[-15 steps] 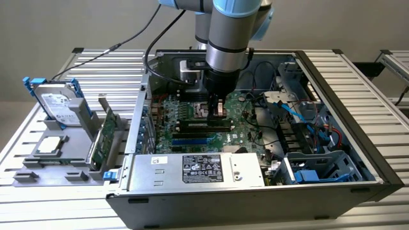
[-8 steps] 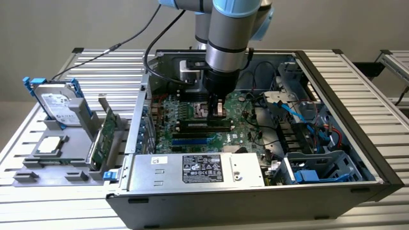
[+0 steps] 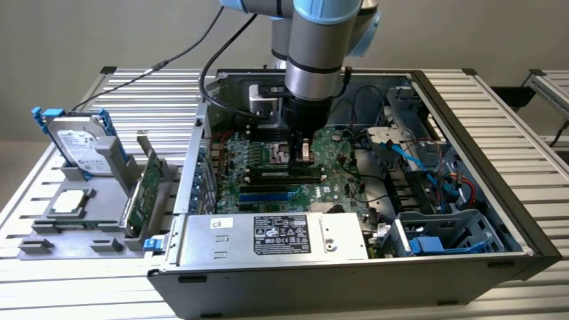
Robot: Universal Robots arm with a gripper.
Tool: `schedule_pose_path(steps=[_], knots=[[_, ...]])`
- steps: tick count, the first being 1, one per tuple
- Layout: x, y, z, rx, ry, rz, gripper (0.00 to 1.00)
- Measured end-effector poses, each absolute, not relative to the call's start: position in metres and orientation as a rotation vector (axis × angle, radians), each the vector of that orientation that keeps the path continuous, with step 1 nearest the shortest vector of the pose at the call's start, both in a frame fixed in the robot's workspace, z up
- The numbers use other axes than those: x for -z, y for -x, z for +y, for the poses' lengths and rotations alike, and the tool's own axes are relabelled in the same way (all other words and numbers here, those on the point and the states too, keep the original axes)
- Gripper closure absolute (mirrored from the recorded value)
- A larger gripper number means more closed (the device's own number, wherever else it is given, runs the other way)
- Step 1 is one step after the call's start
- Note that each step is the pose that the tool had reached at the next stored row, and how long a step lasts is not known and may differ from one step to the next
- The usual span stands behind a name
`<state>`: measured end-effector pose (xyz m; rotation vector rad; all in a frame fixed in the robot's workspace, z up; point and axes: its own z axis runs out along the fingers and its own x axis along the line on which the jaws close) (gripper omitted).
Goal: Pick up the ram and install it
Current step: 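Insert the ram into the slot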
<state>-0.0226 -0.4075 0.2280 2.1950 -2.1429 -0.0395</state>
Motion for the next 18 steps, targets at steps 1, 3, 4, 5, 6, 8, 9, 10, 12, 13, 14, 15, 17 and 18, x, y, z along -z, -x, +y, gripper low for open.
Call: schedule_pose_path(steps=[1,3,4,5,6,8,9,10,12,13,14,15,17,18], knots=[[-0.228,0.0228,-0.4075,0.039,-2.195,-2.143,0.87],[-0.2279,0.023,-0.4074,0.039,-2.195,-2.143,0.87],[-0.2279,0.0231,-0.4074,0.039,-2.195,-2.143,0.87],[-0.2278,0.0231,-0.4074,0.039,-2.195,-2.142,0.87],[-0.2276,0.0231,-0.4074,0.039,-2.195,-2.143,0.87],[-0.2271,0.0231,-0.4073,0.038,-2.194,-2.142,0.87],[-0.2269,0.0231,-0.4074,0.038,-2.194,-2.142,0.87],[-0.2266,0.0231,-0.4074,0.038,-2.194,-2.142,0.87],[-0.2259,0.0231,-0.4073,0.038,-2.194,-2.142,0.87],[-0.2255,0.0231,-0.4073,0.038,-2.194,-2.142,0.87],[-0.2253,0.0231,-0.4072,0.038,-2.194,-2.142,0.87],[-0.2252,0.0231,-0.4071,0.037,-2.194,-2.142,0.87],[-0.2251,0.0231,-0.4071,0.037,-2.194,-2.142,0.87],[-0.2251,0.0231,-0.4071,0.037,-2.194,-2.142,0.87]])
